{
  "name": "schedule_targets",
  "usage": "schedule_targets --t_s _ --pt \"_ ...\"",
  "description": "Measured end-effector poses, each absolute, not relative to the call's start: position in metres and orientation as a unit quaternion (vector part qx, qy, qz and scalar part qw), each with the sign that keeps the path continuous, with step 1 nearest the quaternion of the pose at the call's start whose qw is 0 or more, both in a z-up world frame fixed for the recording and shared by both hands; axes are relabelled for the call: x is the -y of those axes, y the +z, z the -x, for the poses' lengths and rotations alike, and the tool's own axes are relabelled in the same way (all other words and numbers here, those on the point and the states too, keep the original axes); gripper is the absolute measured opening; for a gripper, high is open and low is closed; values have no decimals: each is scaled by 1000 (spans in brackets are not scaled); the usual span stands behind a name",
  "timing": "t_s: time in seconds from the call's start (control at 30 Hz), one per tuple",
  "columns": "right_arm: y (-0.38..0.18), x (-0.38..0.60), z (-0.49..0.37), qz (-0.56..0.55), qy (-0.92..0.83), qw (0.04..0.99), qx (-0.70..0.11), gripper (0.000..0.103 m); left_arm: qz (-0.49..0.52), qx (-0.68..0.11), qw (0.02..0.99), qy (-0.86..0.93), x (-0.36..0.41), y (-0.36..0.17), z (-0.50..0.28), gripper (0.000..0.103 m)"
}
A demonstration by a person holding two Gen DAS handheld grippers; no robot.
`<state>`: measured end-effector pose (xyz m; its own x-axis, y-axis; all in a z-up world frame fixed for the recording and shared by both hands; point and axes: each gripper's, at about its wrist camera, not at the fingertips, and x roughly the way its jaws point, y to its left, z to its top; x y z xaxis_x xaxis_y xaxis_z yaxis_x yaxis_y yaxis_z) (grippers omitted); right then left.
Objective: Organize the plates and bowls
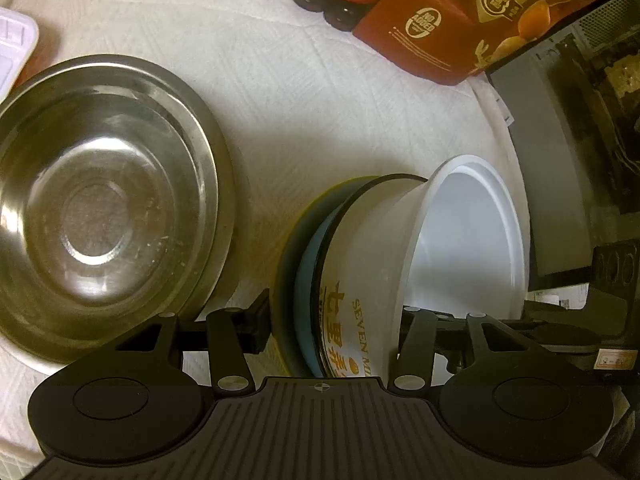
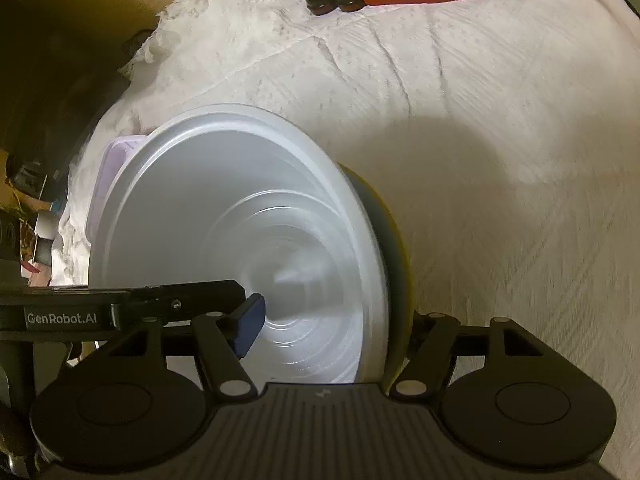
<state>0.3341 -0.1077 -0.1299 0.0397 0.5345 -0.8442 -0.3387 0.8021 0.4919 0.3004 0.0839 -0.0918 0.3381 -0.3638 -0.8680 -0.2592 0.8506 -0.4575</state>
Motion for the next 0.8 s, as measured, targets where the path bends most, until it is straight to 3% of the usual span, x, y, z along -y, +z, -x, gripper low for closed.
schedule_targets --t_s 0.47,0.63,0.8 --pt "-129 106 -332 -66 312 725 -611 71 267 -573 774 -37 -83 -91 -300 55" --pt "-131 107 -332 -57 297 728 -615 79 261 -572 776 -38 -79 -90 -301 56" --pt "-132 107 -334 -53 296 723 -622 80 262 -570 778 -37 -79 -90 -300 57"
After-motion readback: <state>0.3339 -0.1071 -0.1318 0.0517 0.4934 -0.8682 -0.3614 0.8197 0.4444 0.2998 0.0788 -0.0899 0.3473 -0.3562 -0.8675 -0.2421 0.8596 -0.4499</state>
